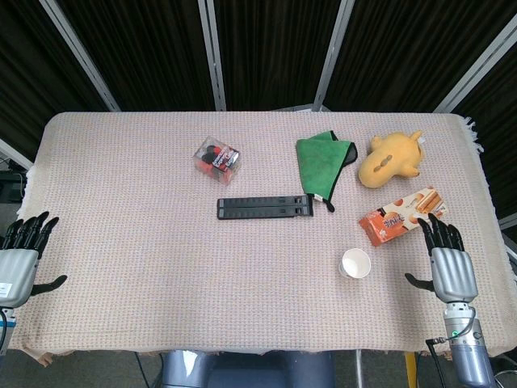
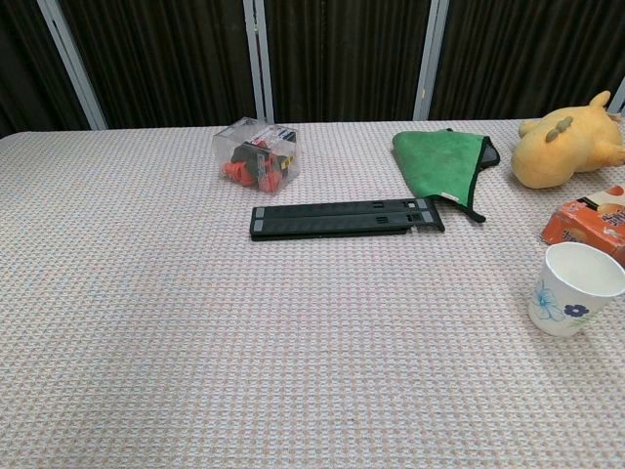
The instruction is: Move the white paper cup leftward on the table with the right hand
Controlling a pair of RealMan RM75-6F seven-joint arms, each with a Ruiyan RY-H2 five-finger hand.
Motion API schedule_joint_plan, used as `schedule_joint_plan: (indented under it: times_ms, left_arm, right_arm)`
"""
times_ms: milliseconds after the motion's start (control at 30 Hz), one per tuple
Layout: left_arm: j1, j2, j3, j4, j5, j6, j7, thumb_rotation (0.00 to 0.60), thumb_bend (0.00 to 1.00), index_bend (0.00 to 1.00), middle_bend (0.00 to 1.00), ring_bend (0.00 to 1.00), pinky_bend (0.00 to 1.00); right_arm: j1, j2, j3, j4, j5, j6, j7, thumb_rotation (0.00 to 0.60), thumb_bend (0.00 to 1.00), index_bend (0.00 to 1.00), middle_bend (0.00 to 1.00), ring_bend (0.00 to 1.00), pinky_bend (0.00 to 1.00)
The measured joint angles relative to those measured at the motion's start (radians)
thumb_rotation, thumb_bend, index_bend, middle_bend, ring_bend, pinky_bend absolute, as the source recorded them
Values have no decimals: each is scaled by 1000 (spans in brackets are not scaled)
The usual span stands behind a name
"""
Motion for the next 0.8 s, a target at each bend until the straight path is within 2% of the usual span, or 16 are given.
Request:
schedule_joint_plan:
  times_ms: [667, 800]
  left_arm:
    - [-1, -1, -1, -1, -4, -2, 5, 600, 0, 0, 0, 0, 0]
    - [0, -1, -1, -3, -3, -1, 6, 600, 0, 0, 0, 0, 0]
  right_arm:
    - [-1, 9, -4, -9, -8, -3, 9, 600, 96, 3, 0, 0, 0]
    - [1, 16, -8, -12, -11, -13, 18, 600, 97, 29, 0, 0, 0]
